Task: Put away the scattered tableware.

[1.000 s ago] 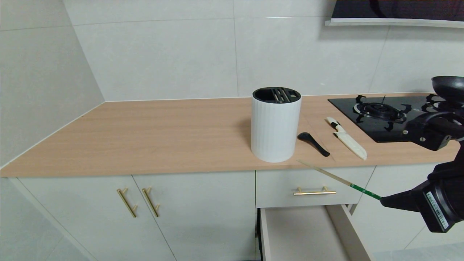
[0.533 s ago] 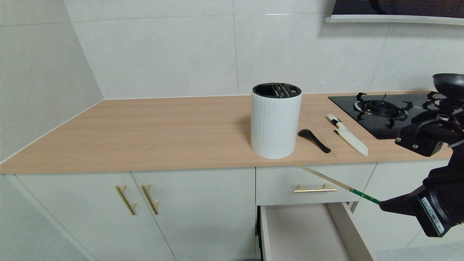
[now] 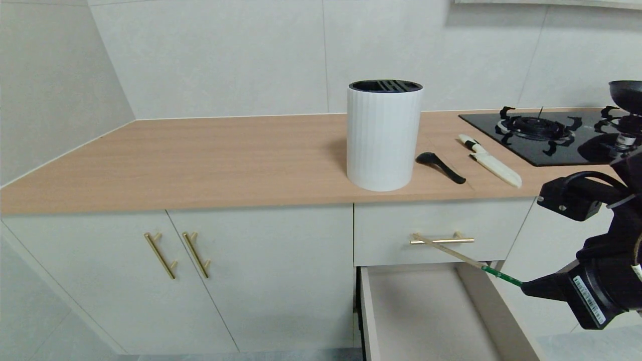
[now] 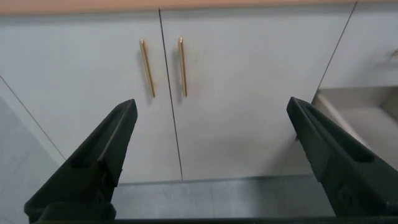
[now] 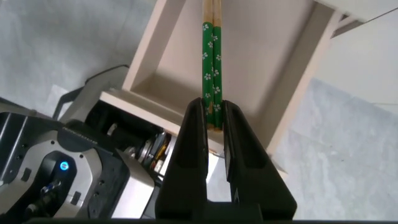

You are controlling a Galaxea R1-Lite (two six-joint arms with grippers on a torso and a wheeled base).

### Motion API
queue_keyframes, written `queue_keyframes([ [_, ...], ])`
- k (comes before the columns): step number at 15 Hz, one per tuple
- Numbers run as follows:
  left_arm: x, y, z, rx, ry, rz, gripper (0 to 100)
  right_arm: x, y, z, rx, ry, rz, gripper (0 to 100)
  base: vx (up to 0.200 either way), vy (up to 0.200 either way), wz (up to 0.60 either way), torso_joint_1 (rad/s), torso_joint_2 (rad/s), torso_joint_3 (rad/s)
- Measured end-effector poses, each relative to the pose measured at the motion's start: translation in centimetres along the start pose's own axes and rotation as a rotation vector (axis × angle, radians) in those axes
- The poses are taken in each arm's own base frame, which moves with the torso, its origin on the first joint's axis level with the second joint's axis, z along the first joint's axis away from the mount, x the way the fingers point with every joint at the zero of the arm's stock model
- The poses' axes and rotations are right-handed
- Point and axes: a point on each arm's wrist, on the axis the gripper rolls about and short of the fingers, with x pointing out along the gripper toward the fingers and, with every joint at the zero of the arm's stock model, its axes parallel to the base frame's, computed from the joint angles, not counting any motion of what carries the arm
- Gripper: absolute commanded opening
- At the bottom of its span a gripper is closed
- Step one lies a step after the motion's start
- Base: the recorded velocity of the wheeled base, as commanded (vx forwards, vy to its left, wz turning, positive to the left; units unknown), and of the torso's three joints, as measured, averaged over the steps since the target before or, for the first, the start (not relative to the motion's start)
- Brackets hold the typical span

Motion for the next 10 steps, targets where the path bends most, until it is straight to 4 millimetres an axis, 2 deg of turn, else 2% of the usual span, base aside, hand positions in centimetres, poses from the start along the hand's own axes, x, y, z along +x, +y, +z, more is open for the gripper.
queue_keyframes([
  [6, 0.0, 0.0, 0.01, 0.0, -0.001, 0.0, 100, 0.48, 0.05, 0.1, -0.001, 0.017, -0.001, 0, 0.0, 0.0, 0.0, -0.16, 0.46, 0.304],
  [10, 0.0, 0.0, 0.02, 0.0, -0.001, 0.0, 100, 0.61, 0.06, 0.12, -0.001, 0.021, -0.002, 0, 0.0, 0.0, 0.0, -0.098, 0.43, 0.316],
])
